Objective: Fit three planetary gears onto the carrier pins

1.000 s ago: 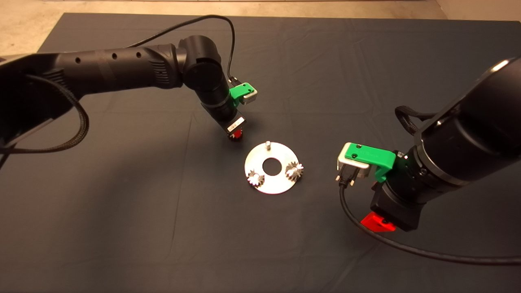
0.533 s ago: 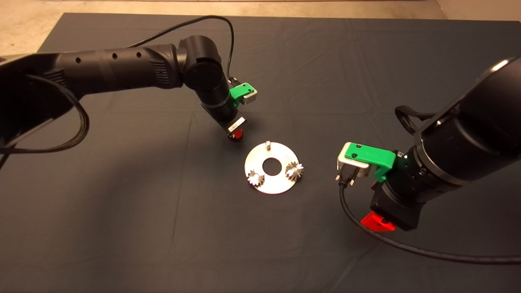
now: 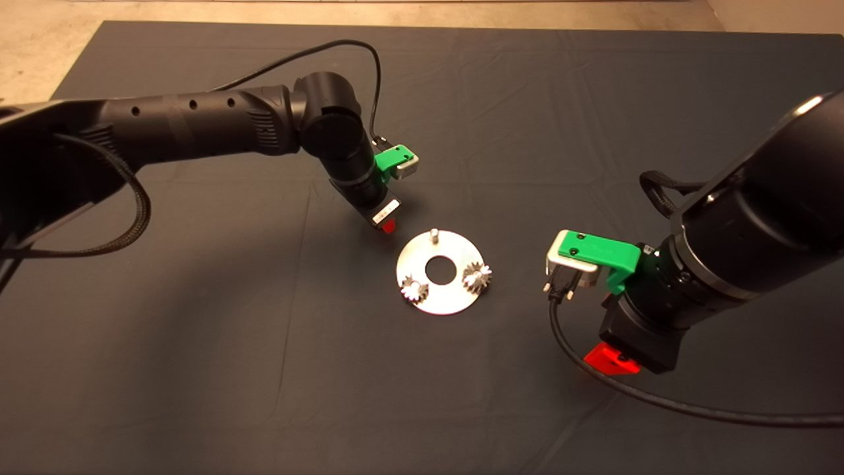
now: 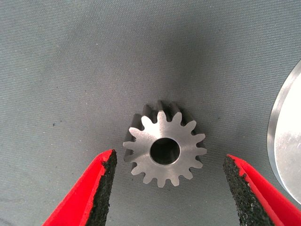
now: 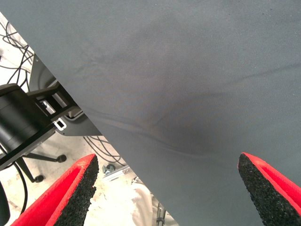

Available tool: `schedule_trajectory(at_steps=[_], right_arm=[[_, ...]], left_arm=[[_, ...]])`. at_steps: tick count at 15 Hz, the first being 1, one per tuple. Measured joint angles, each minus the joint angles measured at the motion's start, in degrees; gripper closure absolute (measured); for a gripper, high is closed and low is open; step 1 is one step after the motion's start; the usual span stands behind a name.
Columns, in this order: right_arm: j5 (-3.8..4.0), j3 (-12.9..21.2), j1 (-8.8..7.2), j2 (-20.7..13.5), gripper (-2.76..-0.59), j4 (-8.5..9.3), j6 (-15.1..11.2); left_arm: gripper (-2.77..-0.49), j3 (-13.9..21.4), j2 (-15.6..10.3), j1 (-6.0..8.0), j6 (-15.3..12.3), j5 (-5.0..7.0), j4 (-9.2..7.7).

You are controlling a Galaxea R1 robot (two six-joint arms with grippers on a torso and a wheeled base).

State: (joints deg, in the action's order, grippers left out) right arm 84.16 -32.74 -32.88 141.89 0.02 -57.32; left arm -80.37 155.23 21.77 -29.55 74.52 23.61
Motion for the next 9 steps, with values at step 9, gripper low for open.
schedule_trajectory(at_steps=[9], right_arm=[[-0.01,-0.05,0.00,0.01,-2.20,0.00,-0.01]], left_arm=[[-1.60,0.00,-0.02,0.01,0.00,-1.63,0.02]])
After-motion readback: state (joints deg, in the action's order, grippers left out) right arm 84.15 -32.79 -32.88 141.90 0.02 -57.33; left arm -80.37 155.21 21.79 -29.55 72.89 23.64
